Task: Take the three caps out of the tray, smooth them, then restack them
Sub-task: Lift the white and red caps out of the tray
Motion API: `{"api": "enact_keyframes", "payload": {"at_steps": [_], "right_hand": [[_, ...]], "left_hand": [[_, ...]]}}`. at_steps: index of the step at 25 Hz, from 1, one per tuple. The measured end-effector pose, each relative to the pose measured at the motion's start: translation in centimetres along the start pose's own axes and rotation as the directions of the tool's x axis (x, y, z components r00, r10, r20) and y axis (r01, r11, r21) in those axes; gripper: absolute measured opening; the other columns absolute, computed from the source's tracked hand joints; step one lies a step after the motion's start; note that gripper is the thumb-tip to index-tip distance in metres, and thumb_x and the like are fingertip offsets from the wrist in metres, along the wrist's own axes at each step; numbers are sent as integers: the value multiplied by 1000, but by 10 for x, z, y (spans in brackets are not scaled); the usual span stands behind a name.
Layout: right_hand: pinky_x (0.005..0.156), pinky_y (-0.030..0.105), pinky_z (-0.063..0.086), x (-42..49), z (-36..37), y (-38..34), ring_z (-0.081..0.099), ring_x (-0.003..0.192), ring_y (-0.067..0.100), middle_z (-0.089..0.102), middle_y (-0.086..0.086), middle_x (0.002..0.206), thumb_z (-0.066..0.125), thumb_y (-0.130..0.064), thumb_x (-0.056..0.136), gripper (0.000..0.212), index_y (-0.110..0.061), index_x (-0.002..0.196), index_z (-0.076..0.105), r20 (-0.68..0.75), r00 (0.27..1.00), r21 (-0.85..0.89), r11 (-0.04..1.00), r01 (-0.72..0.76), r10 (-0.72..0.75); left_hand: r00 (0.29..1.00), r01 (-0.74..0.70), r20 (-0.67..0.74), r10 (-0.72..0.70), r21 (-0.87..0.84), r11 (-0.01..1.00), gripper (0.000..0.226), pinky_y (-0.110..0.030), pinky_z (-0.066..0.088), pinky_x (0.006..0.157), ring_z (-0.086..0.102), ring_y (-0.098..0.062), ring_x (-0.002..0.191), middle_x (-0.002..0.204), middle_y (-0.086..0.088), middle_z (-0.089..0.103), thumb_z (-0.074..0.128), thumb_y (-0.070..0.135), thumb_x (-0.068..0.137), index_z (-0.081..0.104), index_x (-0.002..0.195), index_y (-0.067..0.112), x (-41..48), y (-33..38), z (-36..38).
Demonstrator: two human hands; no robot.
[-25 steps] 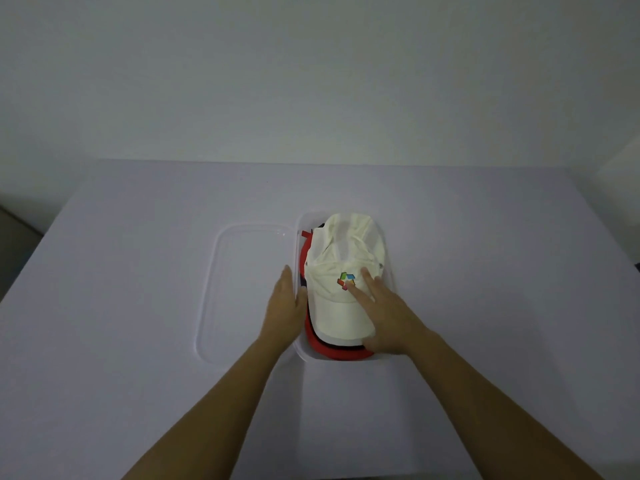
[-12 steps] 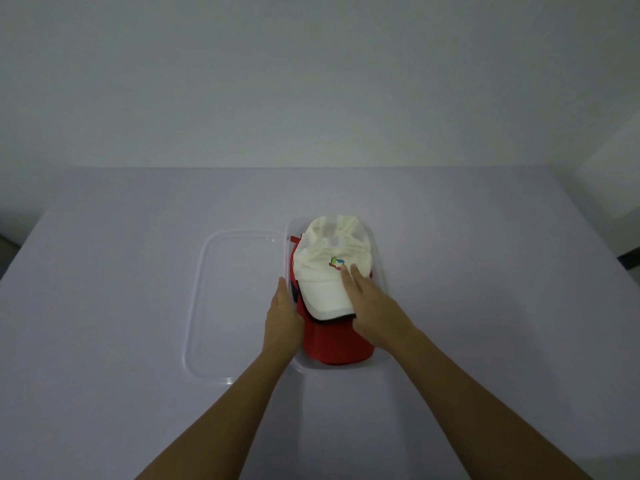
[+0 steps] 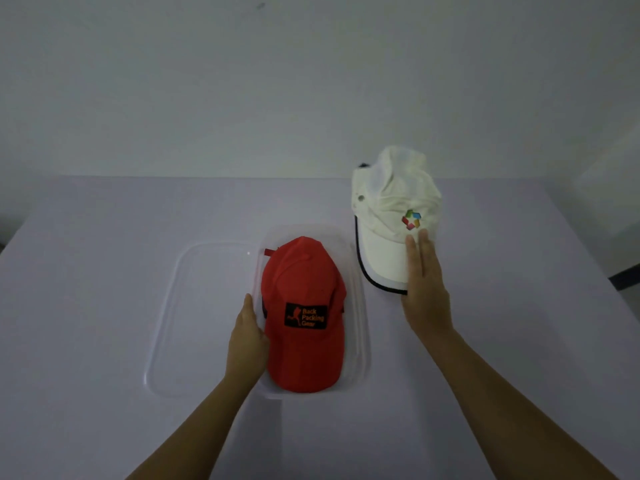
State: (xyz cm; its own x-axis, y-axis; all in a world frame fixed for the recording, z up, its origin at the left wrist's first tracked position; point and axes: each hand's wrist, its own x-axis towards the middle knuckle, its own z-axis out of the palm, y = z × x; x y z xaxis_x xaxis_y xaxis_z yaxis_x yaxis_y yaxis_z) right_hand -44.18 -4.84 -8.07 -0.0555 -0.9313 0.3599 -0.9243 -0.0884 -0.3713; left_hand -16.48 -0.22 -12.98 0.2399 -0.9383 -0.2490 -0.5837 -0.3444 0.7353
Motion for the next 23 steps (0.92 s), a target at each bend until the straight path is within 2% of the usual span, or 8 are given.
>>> {"api": "enact_keyframes", "payload": {"at_steps": [2,6,11,15,16,19,21,23], "right_hand": [[96,53,42,3,10,34,28,138,41,24,17,153,45,23,75,77,-7,144,27,117,992,-67,997,-34,41],[82,54,54,10,37,78,40,129,47,33,21,149,51,26,65,87,-8,142,28,377,926,-169,985,40,27],[105,43,36,45,55,97,7,145,35,-5,9,158,40,20,80,84,-12,149,3,547,837,-144,986,89,5],[113,43,27,70,56,93,-1,145,34,-14,13,157,61,4,77,96,-9,148,-2,654,756,-130,985,114,-2],[114,41,25,68,53,79,0,145,34,-11,16,157,62,3,75,94,-7,148,3,635,772,-74,994,85,-19],[111,31,29,35,38,16,30,137,26,30,15,150,49,8,73,68,-8,138,39,438,869,271,956,115,-229],[106,33,36,0,31,-27,44,125,24,47,12,138,47,-4,74,57,-11,130,49,407,802,383,879,285,-437],[109,41,34,-28,29,-56,33,135,28,32,13,149,54,-19,77,64,-13,139,38,551,667,365,864,348,-501]], "left_hand": [[999,25,-30,-25,24,999,57,-46,35,108,40,-36,133,148,-20,36,39,10,96,15,148,7,0,2,4],[996,56,-81,-48,109,992,54,-49,37,104,45,-40,128,146,-21,39,35,10,97,16,148,9,-1,1,7],[993,76,-103,-61,151,986,56,-50,38,104,46,-40,127,148,-20,37,37,11,97,15,149,9,0,0,10],[993,74,-102,-58,161,984,58,-49,38,104,46,-39,127,147,-21,38,39,12,96,14,149,8,0,6,11],[993,73,-101,-58,156,985,58,-50,39,104,46,-39,126,146,-21,39,38,12,96,14,149,9,0,7,10],[994,77,-92,-64,139,987,57,-48,39,104,46,-36,128,148,-18,38,37,12,96,14,149,10,0,6,9],[994,73,-85,-63,119,990,58,-45,40,103,48,-34,127,145,-19,41,39,8,96,15,148,11,-3,5,8],[995,70,-77,-63,93,993,60,-42,40,100,50,-34,125,142,-21,45,41,5,95,15,148,11,-4,5,6]]}}
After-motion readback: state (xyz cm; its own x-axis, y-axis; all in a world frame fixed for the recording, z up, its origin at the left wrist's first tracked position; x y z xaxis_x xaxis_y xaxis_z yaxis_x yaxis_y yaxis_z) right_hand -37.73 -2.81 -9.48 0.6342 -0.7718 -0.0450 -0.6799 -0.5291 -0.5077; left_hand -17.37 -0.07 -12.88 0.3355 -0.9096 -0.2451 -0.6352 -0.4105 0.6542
